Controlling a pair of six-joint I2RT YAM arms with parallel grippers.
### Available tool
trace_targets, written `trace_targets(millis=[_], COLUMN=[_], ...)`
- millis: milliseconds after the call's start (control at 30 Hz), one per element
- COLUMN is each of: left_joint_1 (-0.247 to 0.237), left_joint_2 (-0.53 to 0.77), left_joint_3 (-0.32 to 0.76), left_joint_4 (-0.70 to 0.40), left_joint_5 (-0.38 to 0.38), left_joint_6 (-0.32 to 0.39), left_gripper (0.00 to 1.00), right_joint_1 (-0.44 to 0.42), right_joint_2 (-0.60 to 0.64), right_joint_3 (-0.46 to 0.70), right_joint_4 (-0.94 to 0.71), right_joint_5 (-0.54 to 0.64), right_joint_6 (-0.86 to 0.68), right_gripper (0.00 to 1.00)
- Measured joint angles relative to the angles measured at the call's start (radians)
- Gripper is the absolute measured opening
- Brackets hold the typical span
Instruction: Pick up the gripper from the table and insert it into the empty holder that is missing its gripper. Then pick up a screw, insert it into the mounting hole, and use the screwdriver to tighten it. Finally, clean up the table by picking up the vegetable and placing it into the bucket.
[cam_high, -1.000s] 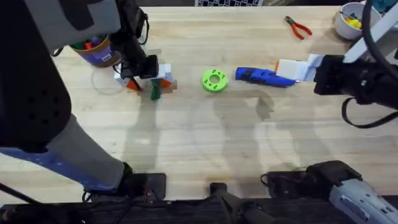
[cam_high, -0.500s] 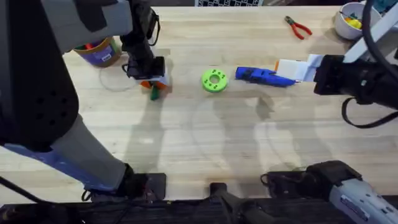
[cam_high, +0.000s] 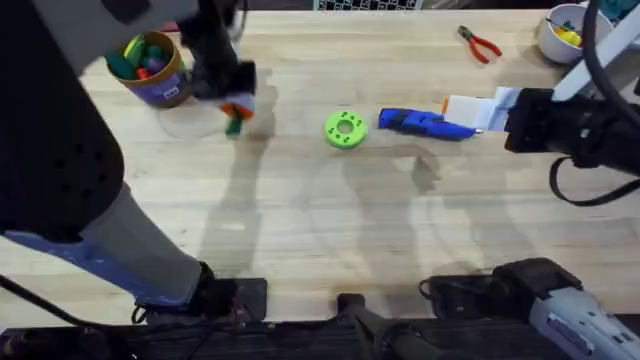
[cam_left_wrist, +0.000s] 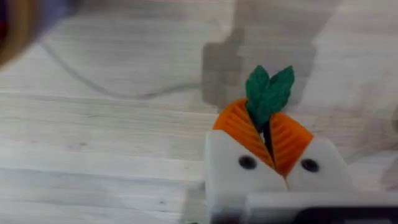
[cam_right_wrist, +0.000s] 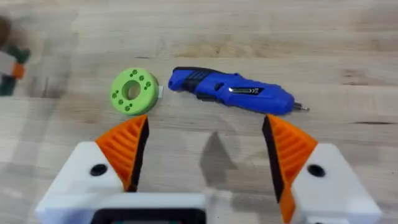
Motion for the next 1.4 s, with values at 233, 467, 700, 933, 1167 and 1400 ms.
trace_targets(millis=[233,467,700,933,1167,1400], left_joint_1=[0.111,0.274,0.388,0.412,0.420,0.421], left_joint_2=[-0.044,-0.063,-0.062,-0.019,0.113,0.137], left_joint_3=[0.226,0.306,0.306,0.306,0.306,0.306], left_joint_4=[-0.080,-0.038,0.115,0.197,0.245,0.254], left_joint_5=[-0.057,-0.078,-0.076,-0.060,-0.054,-0.054], left_joint_6=[0.001,0.052,0.117,0.171,0.186,0.198], left_gripper=[0.019,0.019,0.019,0.018,0.018,0.254], right_joint_1=[0.000,0.000,0.000,0.000,0.000,0.000], right_joint_2=[0.000,0.000,0.000,0.000,0.000,0.000], right_joint_3=[0.000,0.000,0.000,0.000,0.000,0.000], right_joint_4=[0.000,0.000,0.001,0.001,0.001,0.001], right_joint_5=[0.000,0.000,0.000,0.000,0.000,0.000], right_joint_6=[0.000,0.000,0.000,0.000,0.000,0.000], right_gripper=[0.994,0.994,0.994,0.994,0.994,0.993])
